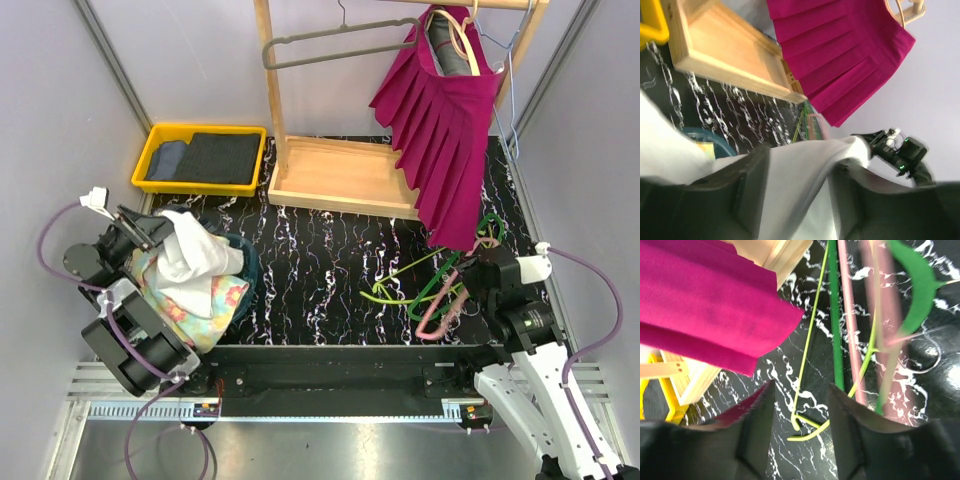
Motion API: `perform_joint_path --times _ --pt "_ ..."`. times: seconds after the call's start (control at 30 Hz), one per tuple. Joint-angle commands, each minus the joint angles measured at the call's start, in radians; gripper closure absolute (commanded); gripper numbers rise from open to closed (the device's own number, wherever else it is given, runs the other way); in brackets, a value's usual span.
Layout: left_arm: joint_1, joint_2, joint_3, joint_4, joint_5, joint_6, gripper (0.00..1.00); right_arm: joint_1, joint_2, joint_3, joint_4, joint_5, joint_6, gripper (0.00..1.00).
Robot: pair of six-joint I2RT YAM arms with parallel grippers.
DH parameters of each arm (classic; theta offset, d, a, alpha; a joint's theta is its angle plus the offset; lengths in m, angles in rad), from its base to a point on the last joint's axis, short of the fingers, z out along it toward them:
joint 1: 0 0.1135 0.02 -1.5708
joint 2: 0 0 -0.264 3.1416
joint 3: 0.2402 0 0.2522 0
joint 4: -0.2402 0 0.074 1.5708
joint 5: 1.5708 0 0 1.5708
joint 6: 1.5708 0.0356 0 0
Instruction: Remove the skirt from the hanger
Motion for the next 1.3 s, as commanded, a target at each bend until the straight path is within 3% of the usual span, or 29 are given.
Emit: perform_joint_path --times 0.0,0.17,0.37,0.5,0.63,0.7,0.77,0.8,0.83,0.87,0.93,1.03,1.2,1.27 --pt "-0.009 -0.062 0.156 0.411 0.19 -0.052 0.04 -0.002 0.023 -0.003 0.065 -0.052 0.034 0.43" --pt "-0.006 -0.068 0.262 0.408 0.193 -0.094 0.01 -0.002 0.024 0.111 0.039 -0.139 -0.008 0.29" --pt "-0.006 -0.09 0.302 0.405 0.193 -0.121 0.01 -0.002 0.081 0.37 0.045 -0.177 -0.087 0.23" --pt "-0.009 -0.119 0.424 0.41 0.179 -0.213 0.01 -0.002 0.193 0.572 0.146 -0.175 -0.205 0.21" --pt "-0.027 -0.155 0.646 0.411 0.019 -0.316 0.01 -0.002 0.329 0.68 0.316 -0.089 -0.403 0.21" --pt "-0.035 -0.168 0.713 0.354 -0.049 -0.274 0.01 -0.002 0.406 0.72 0.443 -0.092 -0.494 0.21" --pt "-0.033 -0.226 0.798 -0.228 -0.167 0.003 0.01 0.0 0.443 0.743 0.569 -0.113 -0.54 0.21" --pt "-0.041 -0.258 0.872 -0.64 -0.246 0.588 0.01 -0.002 0.473 0.761 0.613 -0.133 -0.552 0.21" --pt "-0.077 -0.257 1.128 -1.408 -0.554 0.868 0.01 -0.003 0.486 0.775 0.656 -0.166 -0.562 0.21" --pt "-0.292 -0.24 1.194 -1.504 -0.694 1.023 0.01 -0.002 0.501 0.792 0.719 -0.179 -0.578 0.22" --pt "-0.523 -0.185 1.32 -1.605 -0.947 1.141 0.01 -0.002 0.555 0.881 0.737 -0.178 -0.598 0.22" --pt "-0.767 -0.093 1.427 -1.768 -1.177 1.308 0.01 -0.002 0.642 1.033 0.74 -0.173 -0.68 0.23" --pt "-0.796 -0.016 1.321 -1.948 -1.122 1.333 0.01 0.0 0.821 1.285 0.754 -0.153 -0.888 0.24" --pt "-0.814 -0.046 1.164 -1.998 -1.065 1.328 0.01 0.004 0.886 1.355 0.743 -0.129 -0.989 0.24"
